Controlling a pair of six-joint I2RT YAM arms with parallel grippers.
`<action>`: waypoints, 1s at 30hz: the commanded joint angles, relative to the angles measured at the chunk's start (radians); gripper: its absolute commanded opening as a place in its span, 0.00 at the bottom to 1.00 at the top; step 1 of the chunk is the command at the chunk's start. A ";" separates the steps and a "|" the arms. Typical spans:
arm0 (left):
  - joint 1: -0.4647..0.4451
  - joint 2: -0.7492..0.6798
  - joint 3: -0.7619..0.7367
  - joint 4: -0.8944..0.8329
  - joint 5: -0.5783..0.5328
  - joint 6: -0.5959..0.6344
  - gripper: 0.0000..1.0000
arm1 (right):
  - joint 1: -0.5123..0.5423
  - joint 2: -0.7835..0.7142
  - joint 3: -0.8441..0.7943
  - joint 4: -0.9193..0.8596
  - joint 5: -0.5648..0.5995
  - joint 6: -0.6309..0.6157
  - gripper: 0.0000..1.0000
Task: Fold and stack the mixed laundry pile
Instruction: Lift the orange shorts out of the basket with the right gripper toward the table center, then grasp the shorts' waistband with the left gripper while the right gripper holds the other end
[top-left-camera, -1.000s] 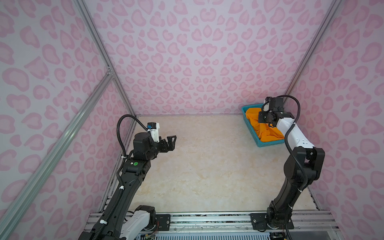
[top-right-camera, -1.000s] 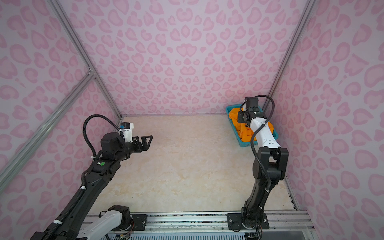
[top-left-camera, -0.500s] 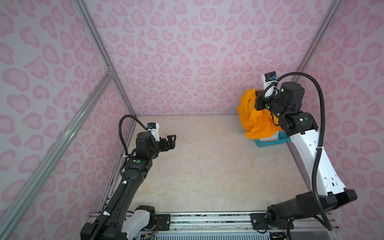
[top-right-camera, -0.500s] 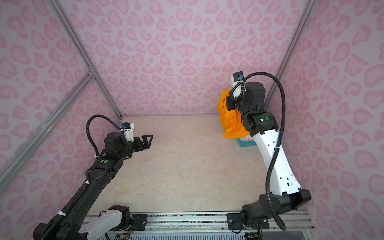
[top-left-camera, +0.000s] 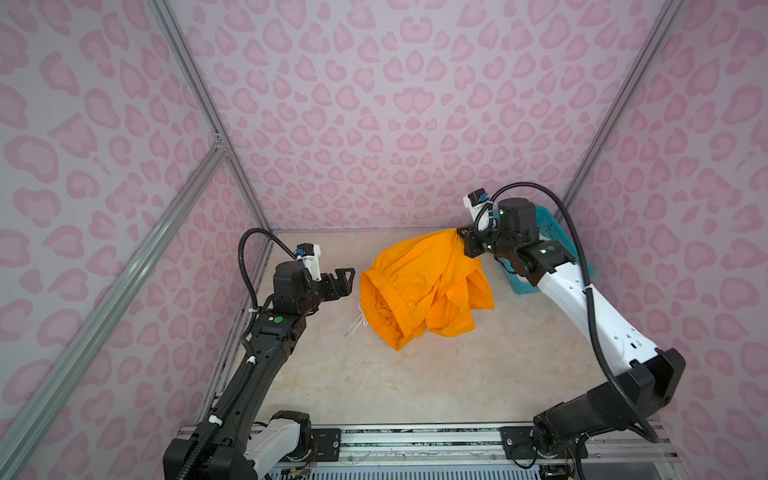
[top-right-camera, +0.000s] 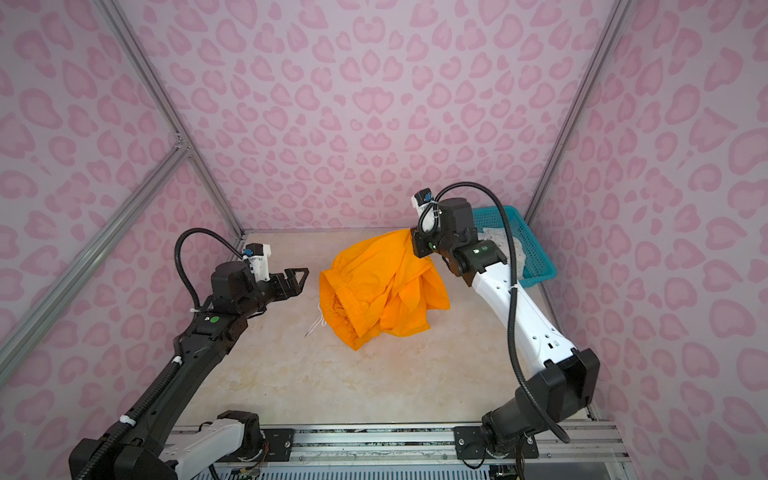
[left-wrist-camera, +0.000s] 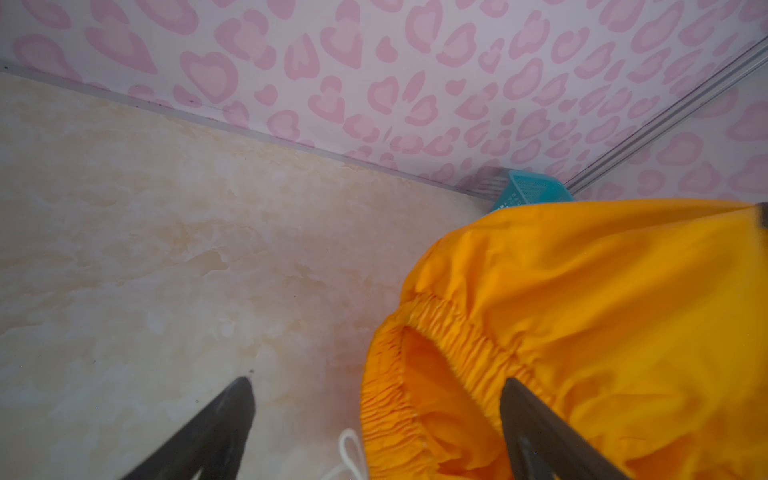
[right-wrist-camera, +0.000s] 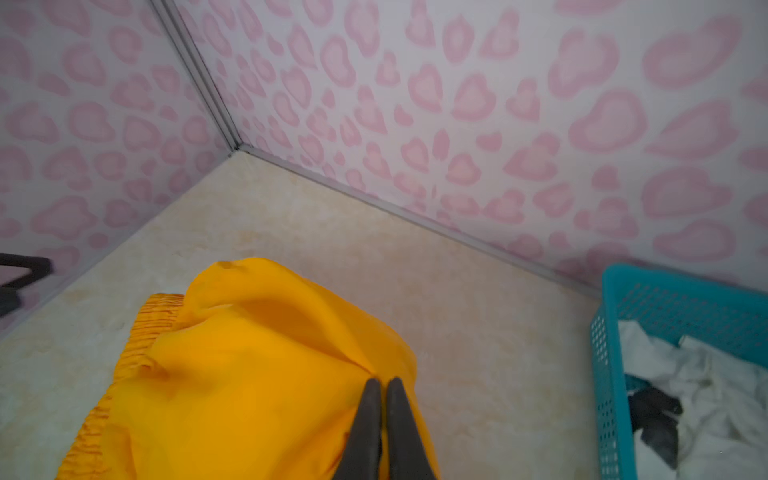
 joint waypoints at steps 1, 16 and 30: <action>0.001 -0.011 0.024 -0.098 -0.024 0.024 0.94 | 0.000 0.093 -0.080 -0.078 0.127 0.119 0.27; 0.001 0.042 -0.108 -0.158 -0.127 -0.096 0.85 | 0.285 0.098 -0.136 -0.215 -0.035 0.106 0.75; -0.005 0.332 -0.009 0.030 0.091 -0.005 0.57 | 0.612 0.102 -0.419 0.018 0.170 0.468 0.76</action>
